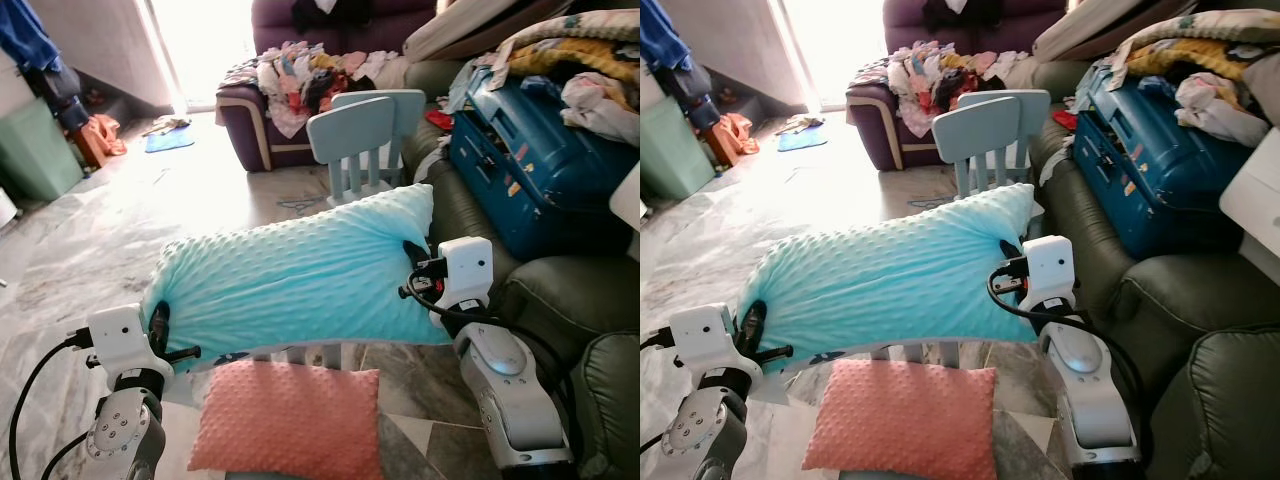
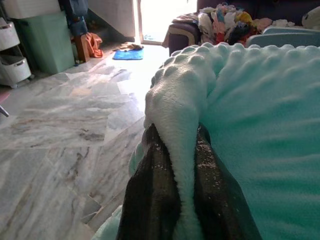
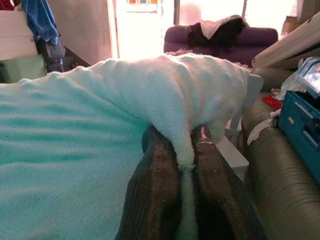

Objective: Move the pillow to the sofa

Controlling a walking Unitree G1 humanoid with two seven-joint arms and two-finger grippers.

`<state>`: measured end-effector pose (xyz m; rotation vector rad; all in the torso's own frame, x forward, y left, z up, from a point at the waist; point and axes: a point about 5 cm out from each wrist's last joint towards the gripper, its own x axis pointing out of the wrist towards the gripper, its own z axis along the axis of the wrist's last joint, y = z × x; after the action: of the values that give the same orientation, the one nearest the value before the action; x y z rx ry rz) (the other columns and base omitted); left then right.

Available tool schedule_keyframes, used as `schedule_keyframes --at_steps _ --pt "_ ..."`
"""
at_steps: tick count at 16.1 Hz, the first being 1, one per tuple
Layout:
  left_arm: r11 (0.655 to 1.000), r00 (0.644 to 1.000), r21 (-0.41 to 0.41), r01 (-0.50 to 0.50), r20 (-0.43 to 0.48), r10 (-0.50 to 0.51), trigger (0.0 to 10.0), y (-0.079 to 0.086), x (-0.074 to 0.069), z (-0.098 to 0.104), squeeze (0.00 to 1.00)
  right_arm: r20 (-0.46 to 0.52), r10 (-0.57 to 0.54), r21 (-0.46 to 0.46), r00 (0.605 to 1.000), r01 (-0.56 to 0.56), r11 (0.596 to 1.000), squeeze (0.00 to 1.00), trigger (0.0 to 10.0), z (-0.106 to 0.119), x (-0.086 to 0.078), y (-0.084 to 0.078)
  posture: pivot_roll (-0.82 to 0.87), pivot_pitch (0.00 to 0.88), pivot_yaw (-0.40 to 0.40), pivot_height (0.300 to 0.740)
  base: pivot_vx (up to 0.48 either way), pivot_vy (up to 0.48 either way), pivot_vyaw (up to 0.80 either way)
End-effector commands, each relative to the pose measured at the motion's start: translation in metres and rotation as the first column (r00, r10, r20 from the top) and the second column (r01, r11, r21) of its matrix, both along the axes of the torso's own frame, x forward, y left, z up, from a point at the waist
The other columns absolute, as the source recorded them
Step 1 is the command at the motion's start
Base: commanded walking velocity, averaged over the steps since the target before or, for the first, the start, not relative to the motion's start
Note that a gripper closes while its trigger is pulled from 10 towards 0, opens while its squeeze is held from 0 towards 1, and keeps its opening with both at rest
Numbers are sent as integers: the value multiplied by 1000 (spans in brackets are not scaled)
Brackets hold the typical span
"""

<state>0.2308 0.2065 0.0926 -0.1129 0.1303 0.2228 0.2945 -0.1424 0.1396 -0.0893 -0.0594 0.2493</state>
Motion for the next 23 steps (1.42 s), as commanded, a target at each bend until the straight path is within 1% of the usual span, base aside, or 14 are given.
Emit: schedule_keyframes --at_steps 1,3,4,5,6,7,8,9,10,11,18,20,23 --pt "998 998 30 -58 12 58 10000 11 -3 5 0 28 -42 0 999 42 999 0 10000 10 5 -5 -170 0 99 740 0 0 0" --pt "997 997 15 -74 38 73 10000 11 0 10 0 14 -76 2 997 76 997 0 10000 12 10 -4 -169 0 90 740 0 0 0" --pt "997 995 9 -82 55 81 10000 12 1 13 0 38 -64 -23 997 65 998 0 10000 15 12 -4 -167 0 85 740 0 0 0" --pt "996 994 -17 -86 69 87 10000 11 2 15 0 45 -64 -20 997 65 998 0 10000 17 13 -3 -167 0 81 740 0 0 0" --pt "995 992 -3 -100 75 100 10000 12 3 16 0 29 -50 20 998 50 999 0 10000 16 14 -2 -165 0 77 740 0 0 0" --pt "993 991 18 -114 80 112 10000 13 3 17 0 43 -56 22 997 56 998 0 10000 18 15 -1 -165 0 75 740 0 0 0" --pt "992 990 34 -121 78 118 10000 13 2 18 0 61 -67 5 996 66 998 0 10000 20 15 -1 -165 0 73 740 0 0 0" --pt "992 990 42 -121 72 118 10000 13 2 17 0 54 -61 0 997 61 998 0 10000 20 15 -1 -165 0 73 740 0 0 0" --pt "992 991 40 -119 67 116 10000 12 1 17 0 25 -46 23 999 45 999 0 10000 18 13 0 -166 0 74 740 0 0 0" --pt "993 992 37 -113 63 110 10000 11 0 16 0 7 -27 21 1000 26 999 0 10000 17 10 0 -166 0 76 740 0 0 0" --pt "993 993 36 -109 57 106 10000 11 1 16 0 -6 -34 28 999 34 999 0 10000 14 10 -2 -169 0 81 740 -263 0 0" --pt "994 993 34 -106 51 104 10000 10 1 15 0 1 -46 8 999 46 999 0 10000 13 9 -4 -175 0 77 740 -322 0 0" --pt "994 994 28 -105 42 104 10000 8 0 12 0 -8 -50 7 999 51 999 0 10000 13 9 -6 -177 0 75 740 -342 0 0"
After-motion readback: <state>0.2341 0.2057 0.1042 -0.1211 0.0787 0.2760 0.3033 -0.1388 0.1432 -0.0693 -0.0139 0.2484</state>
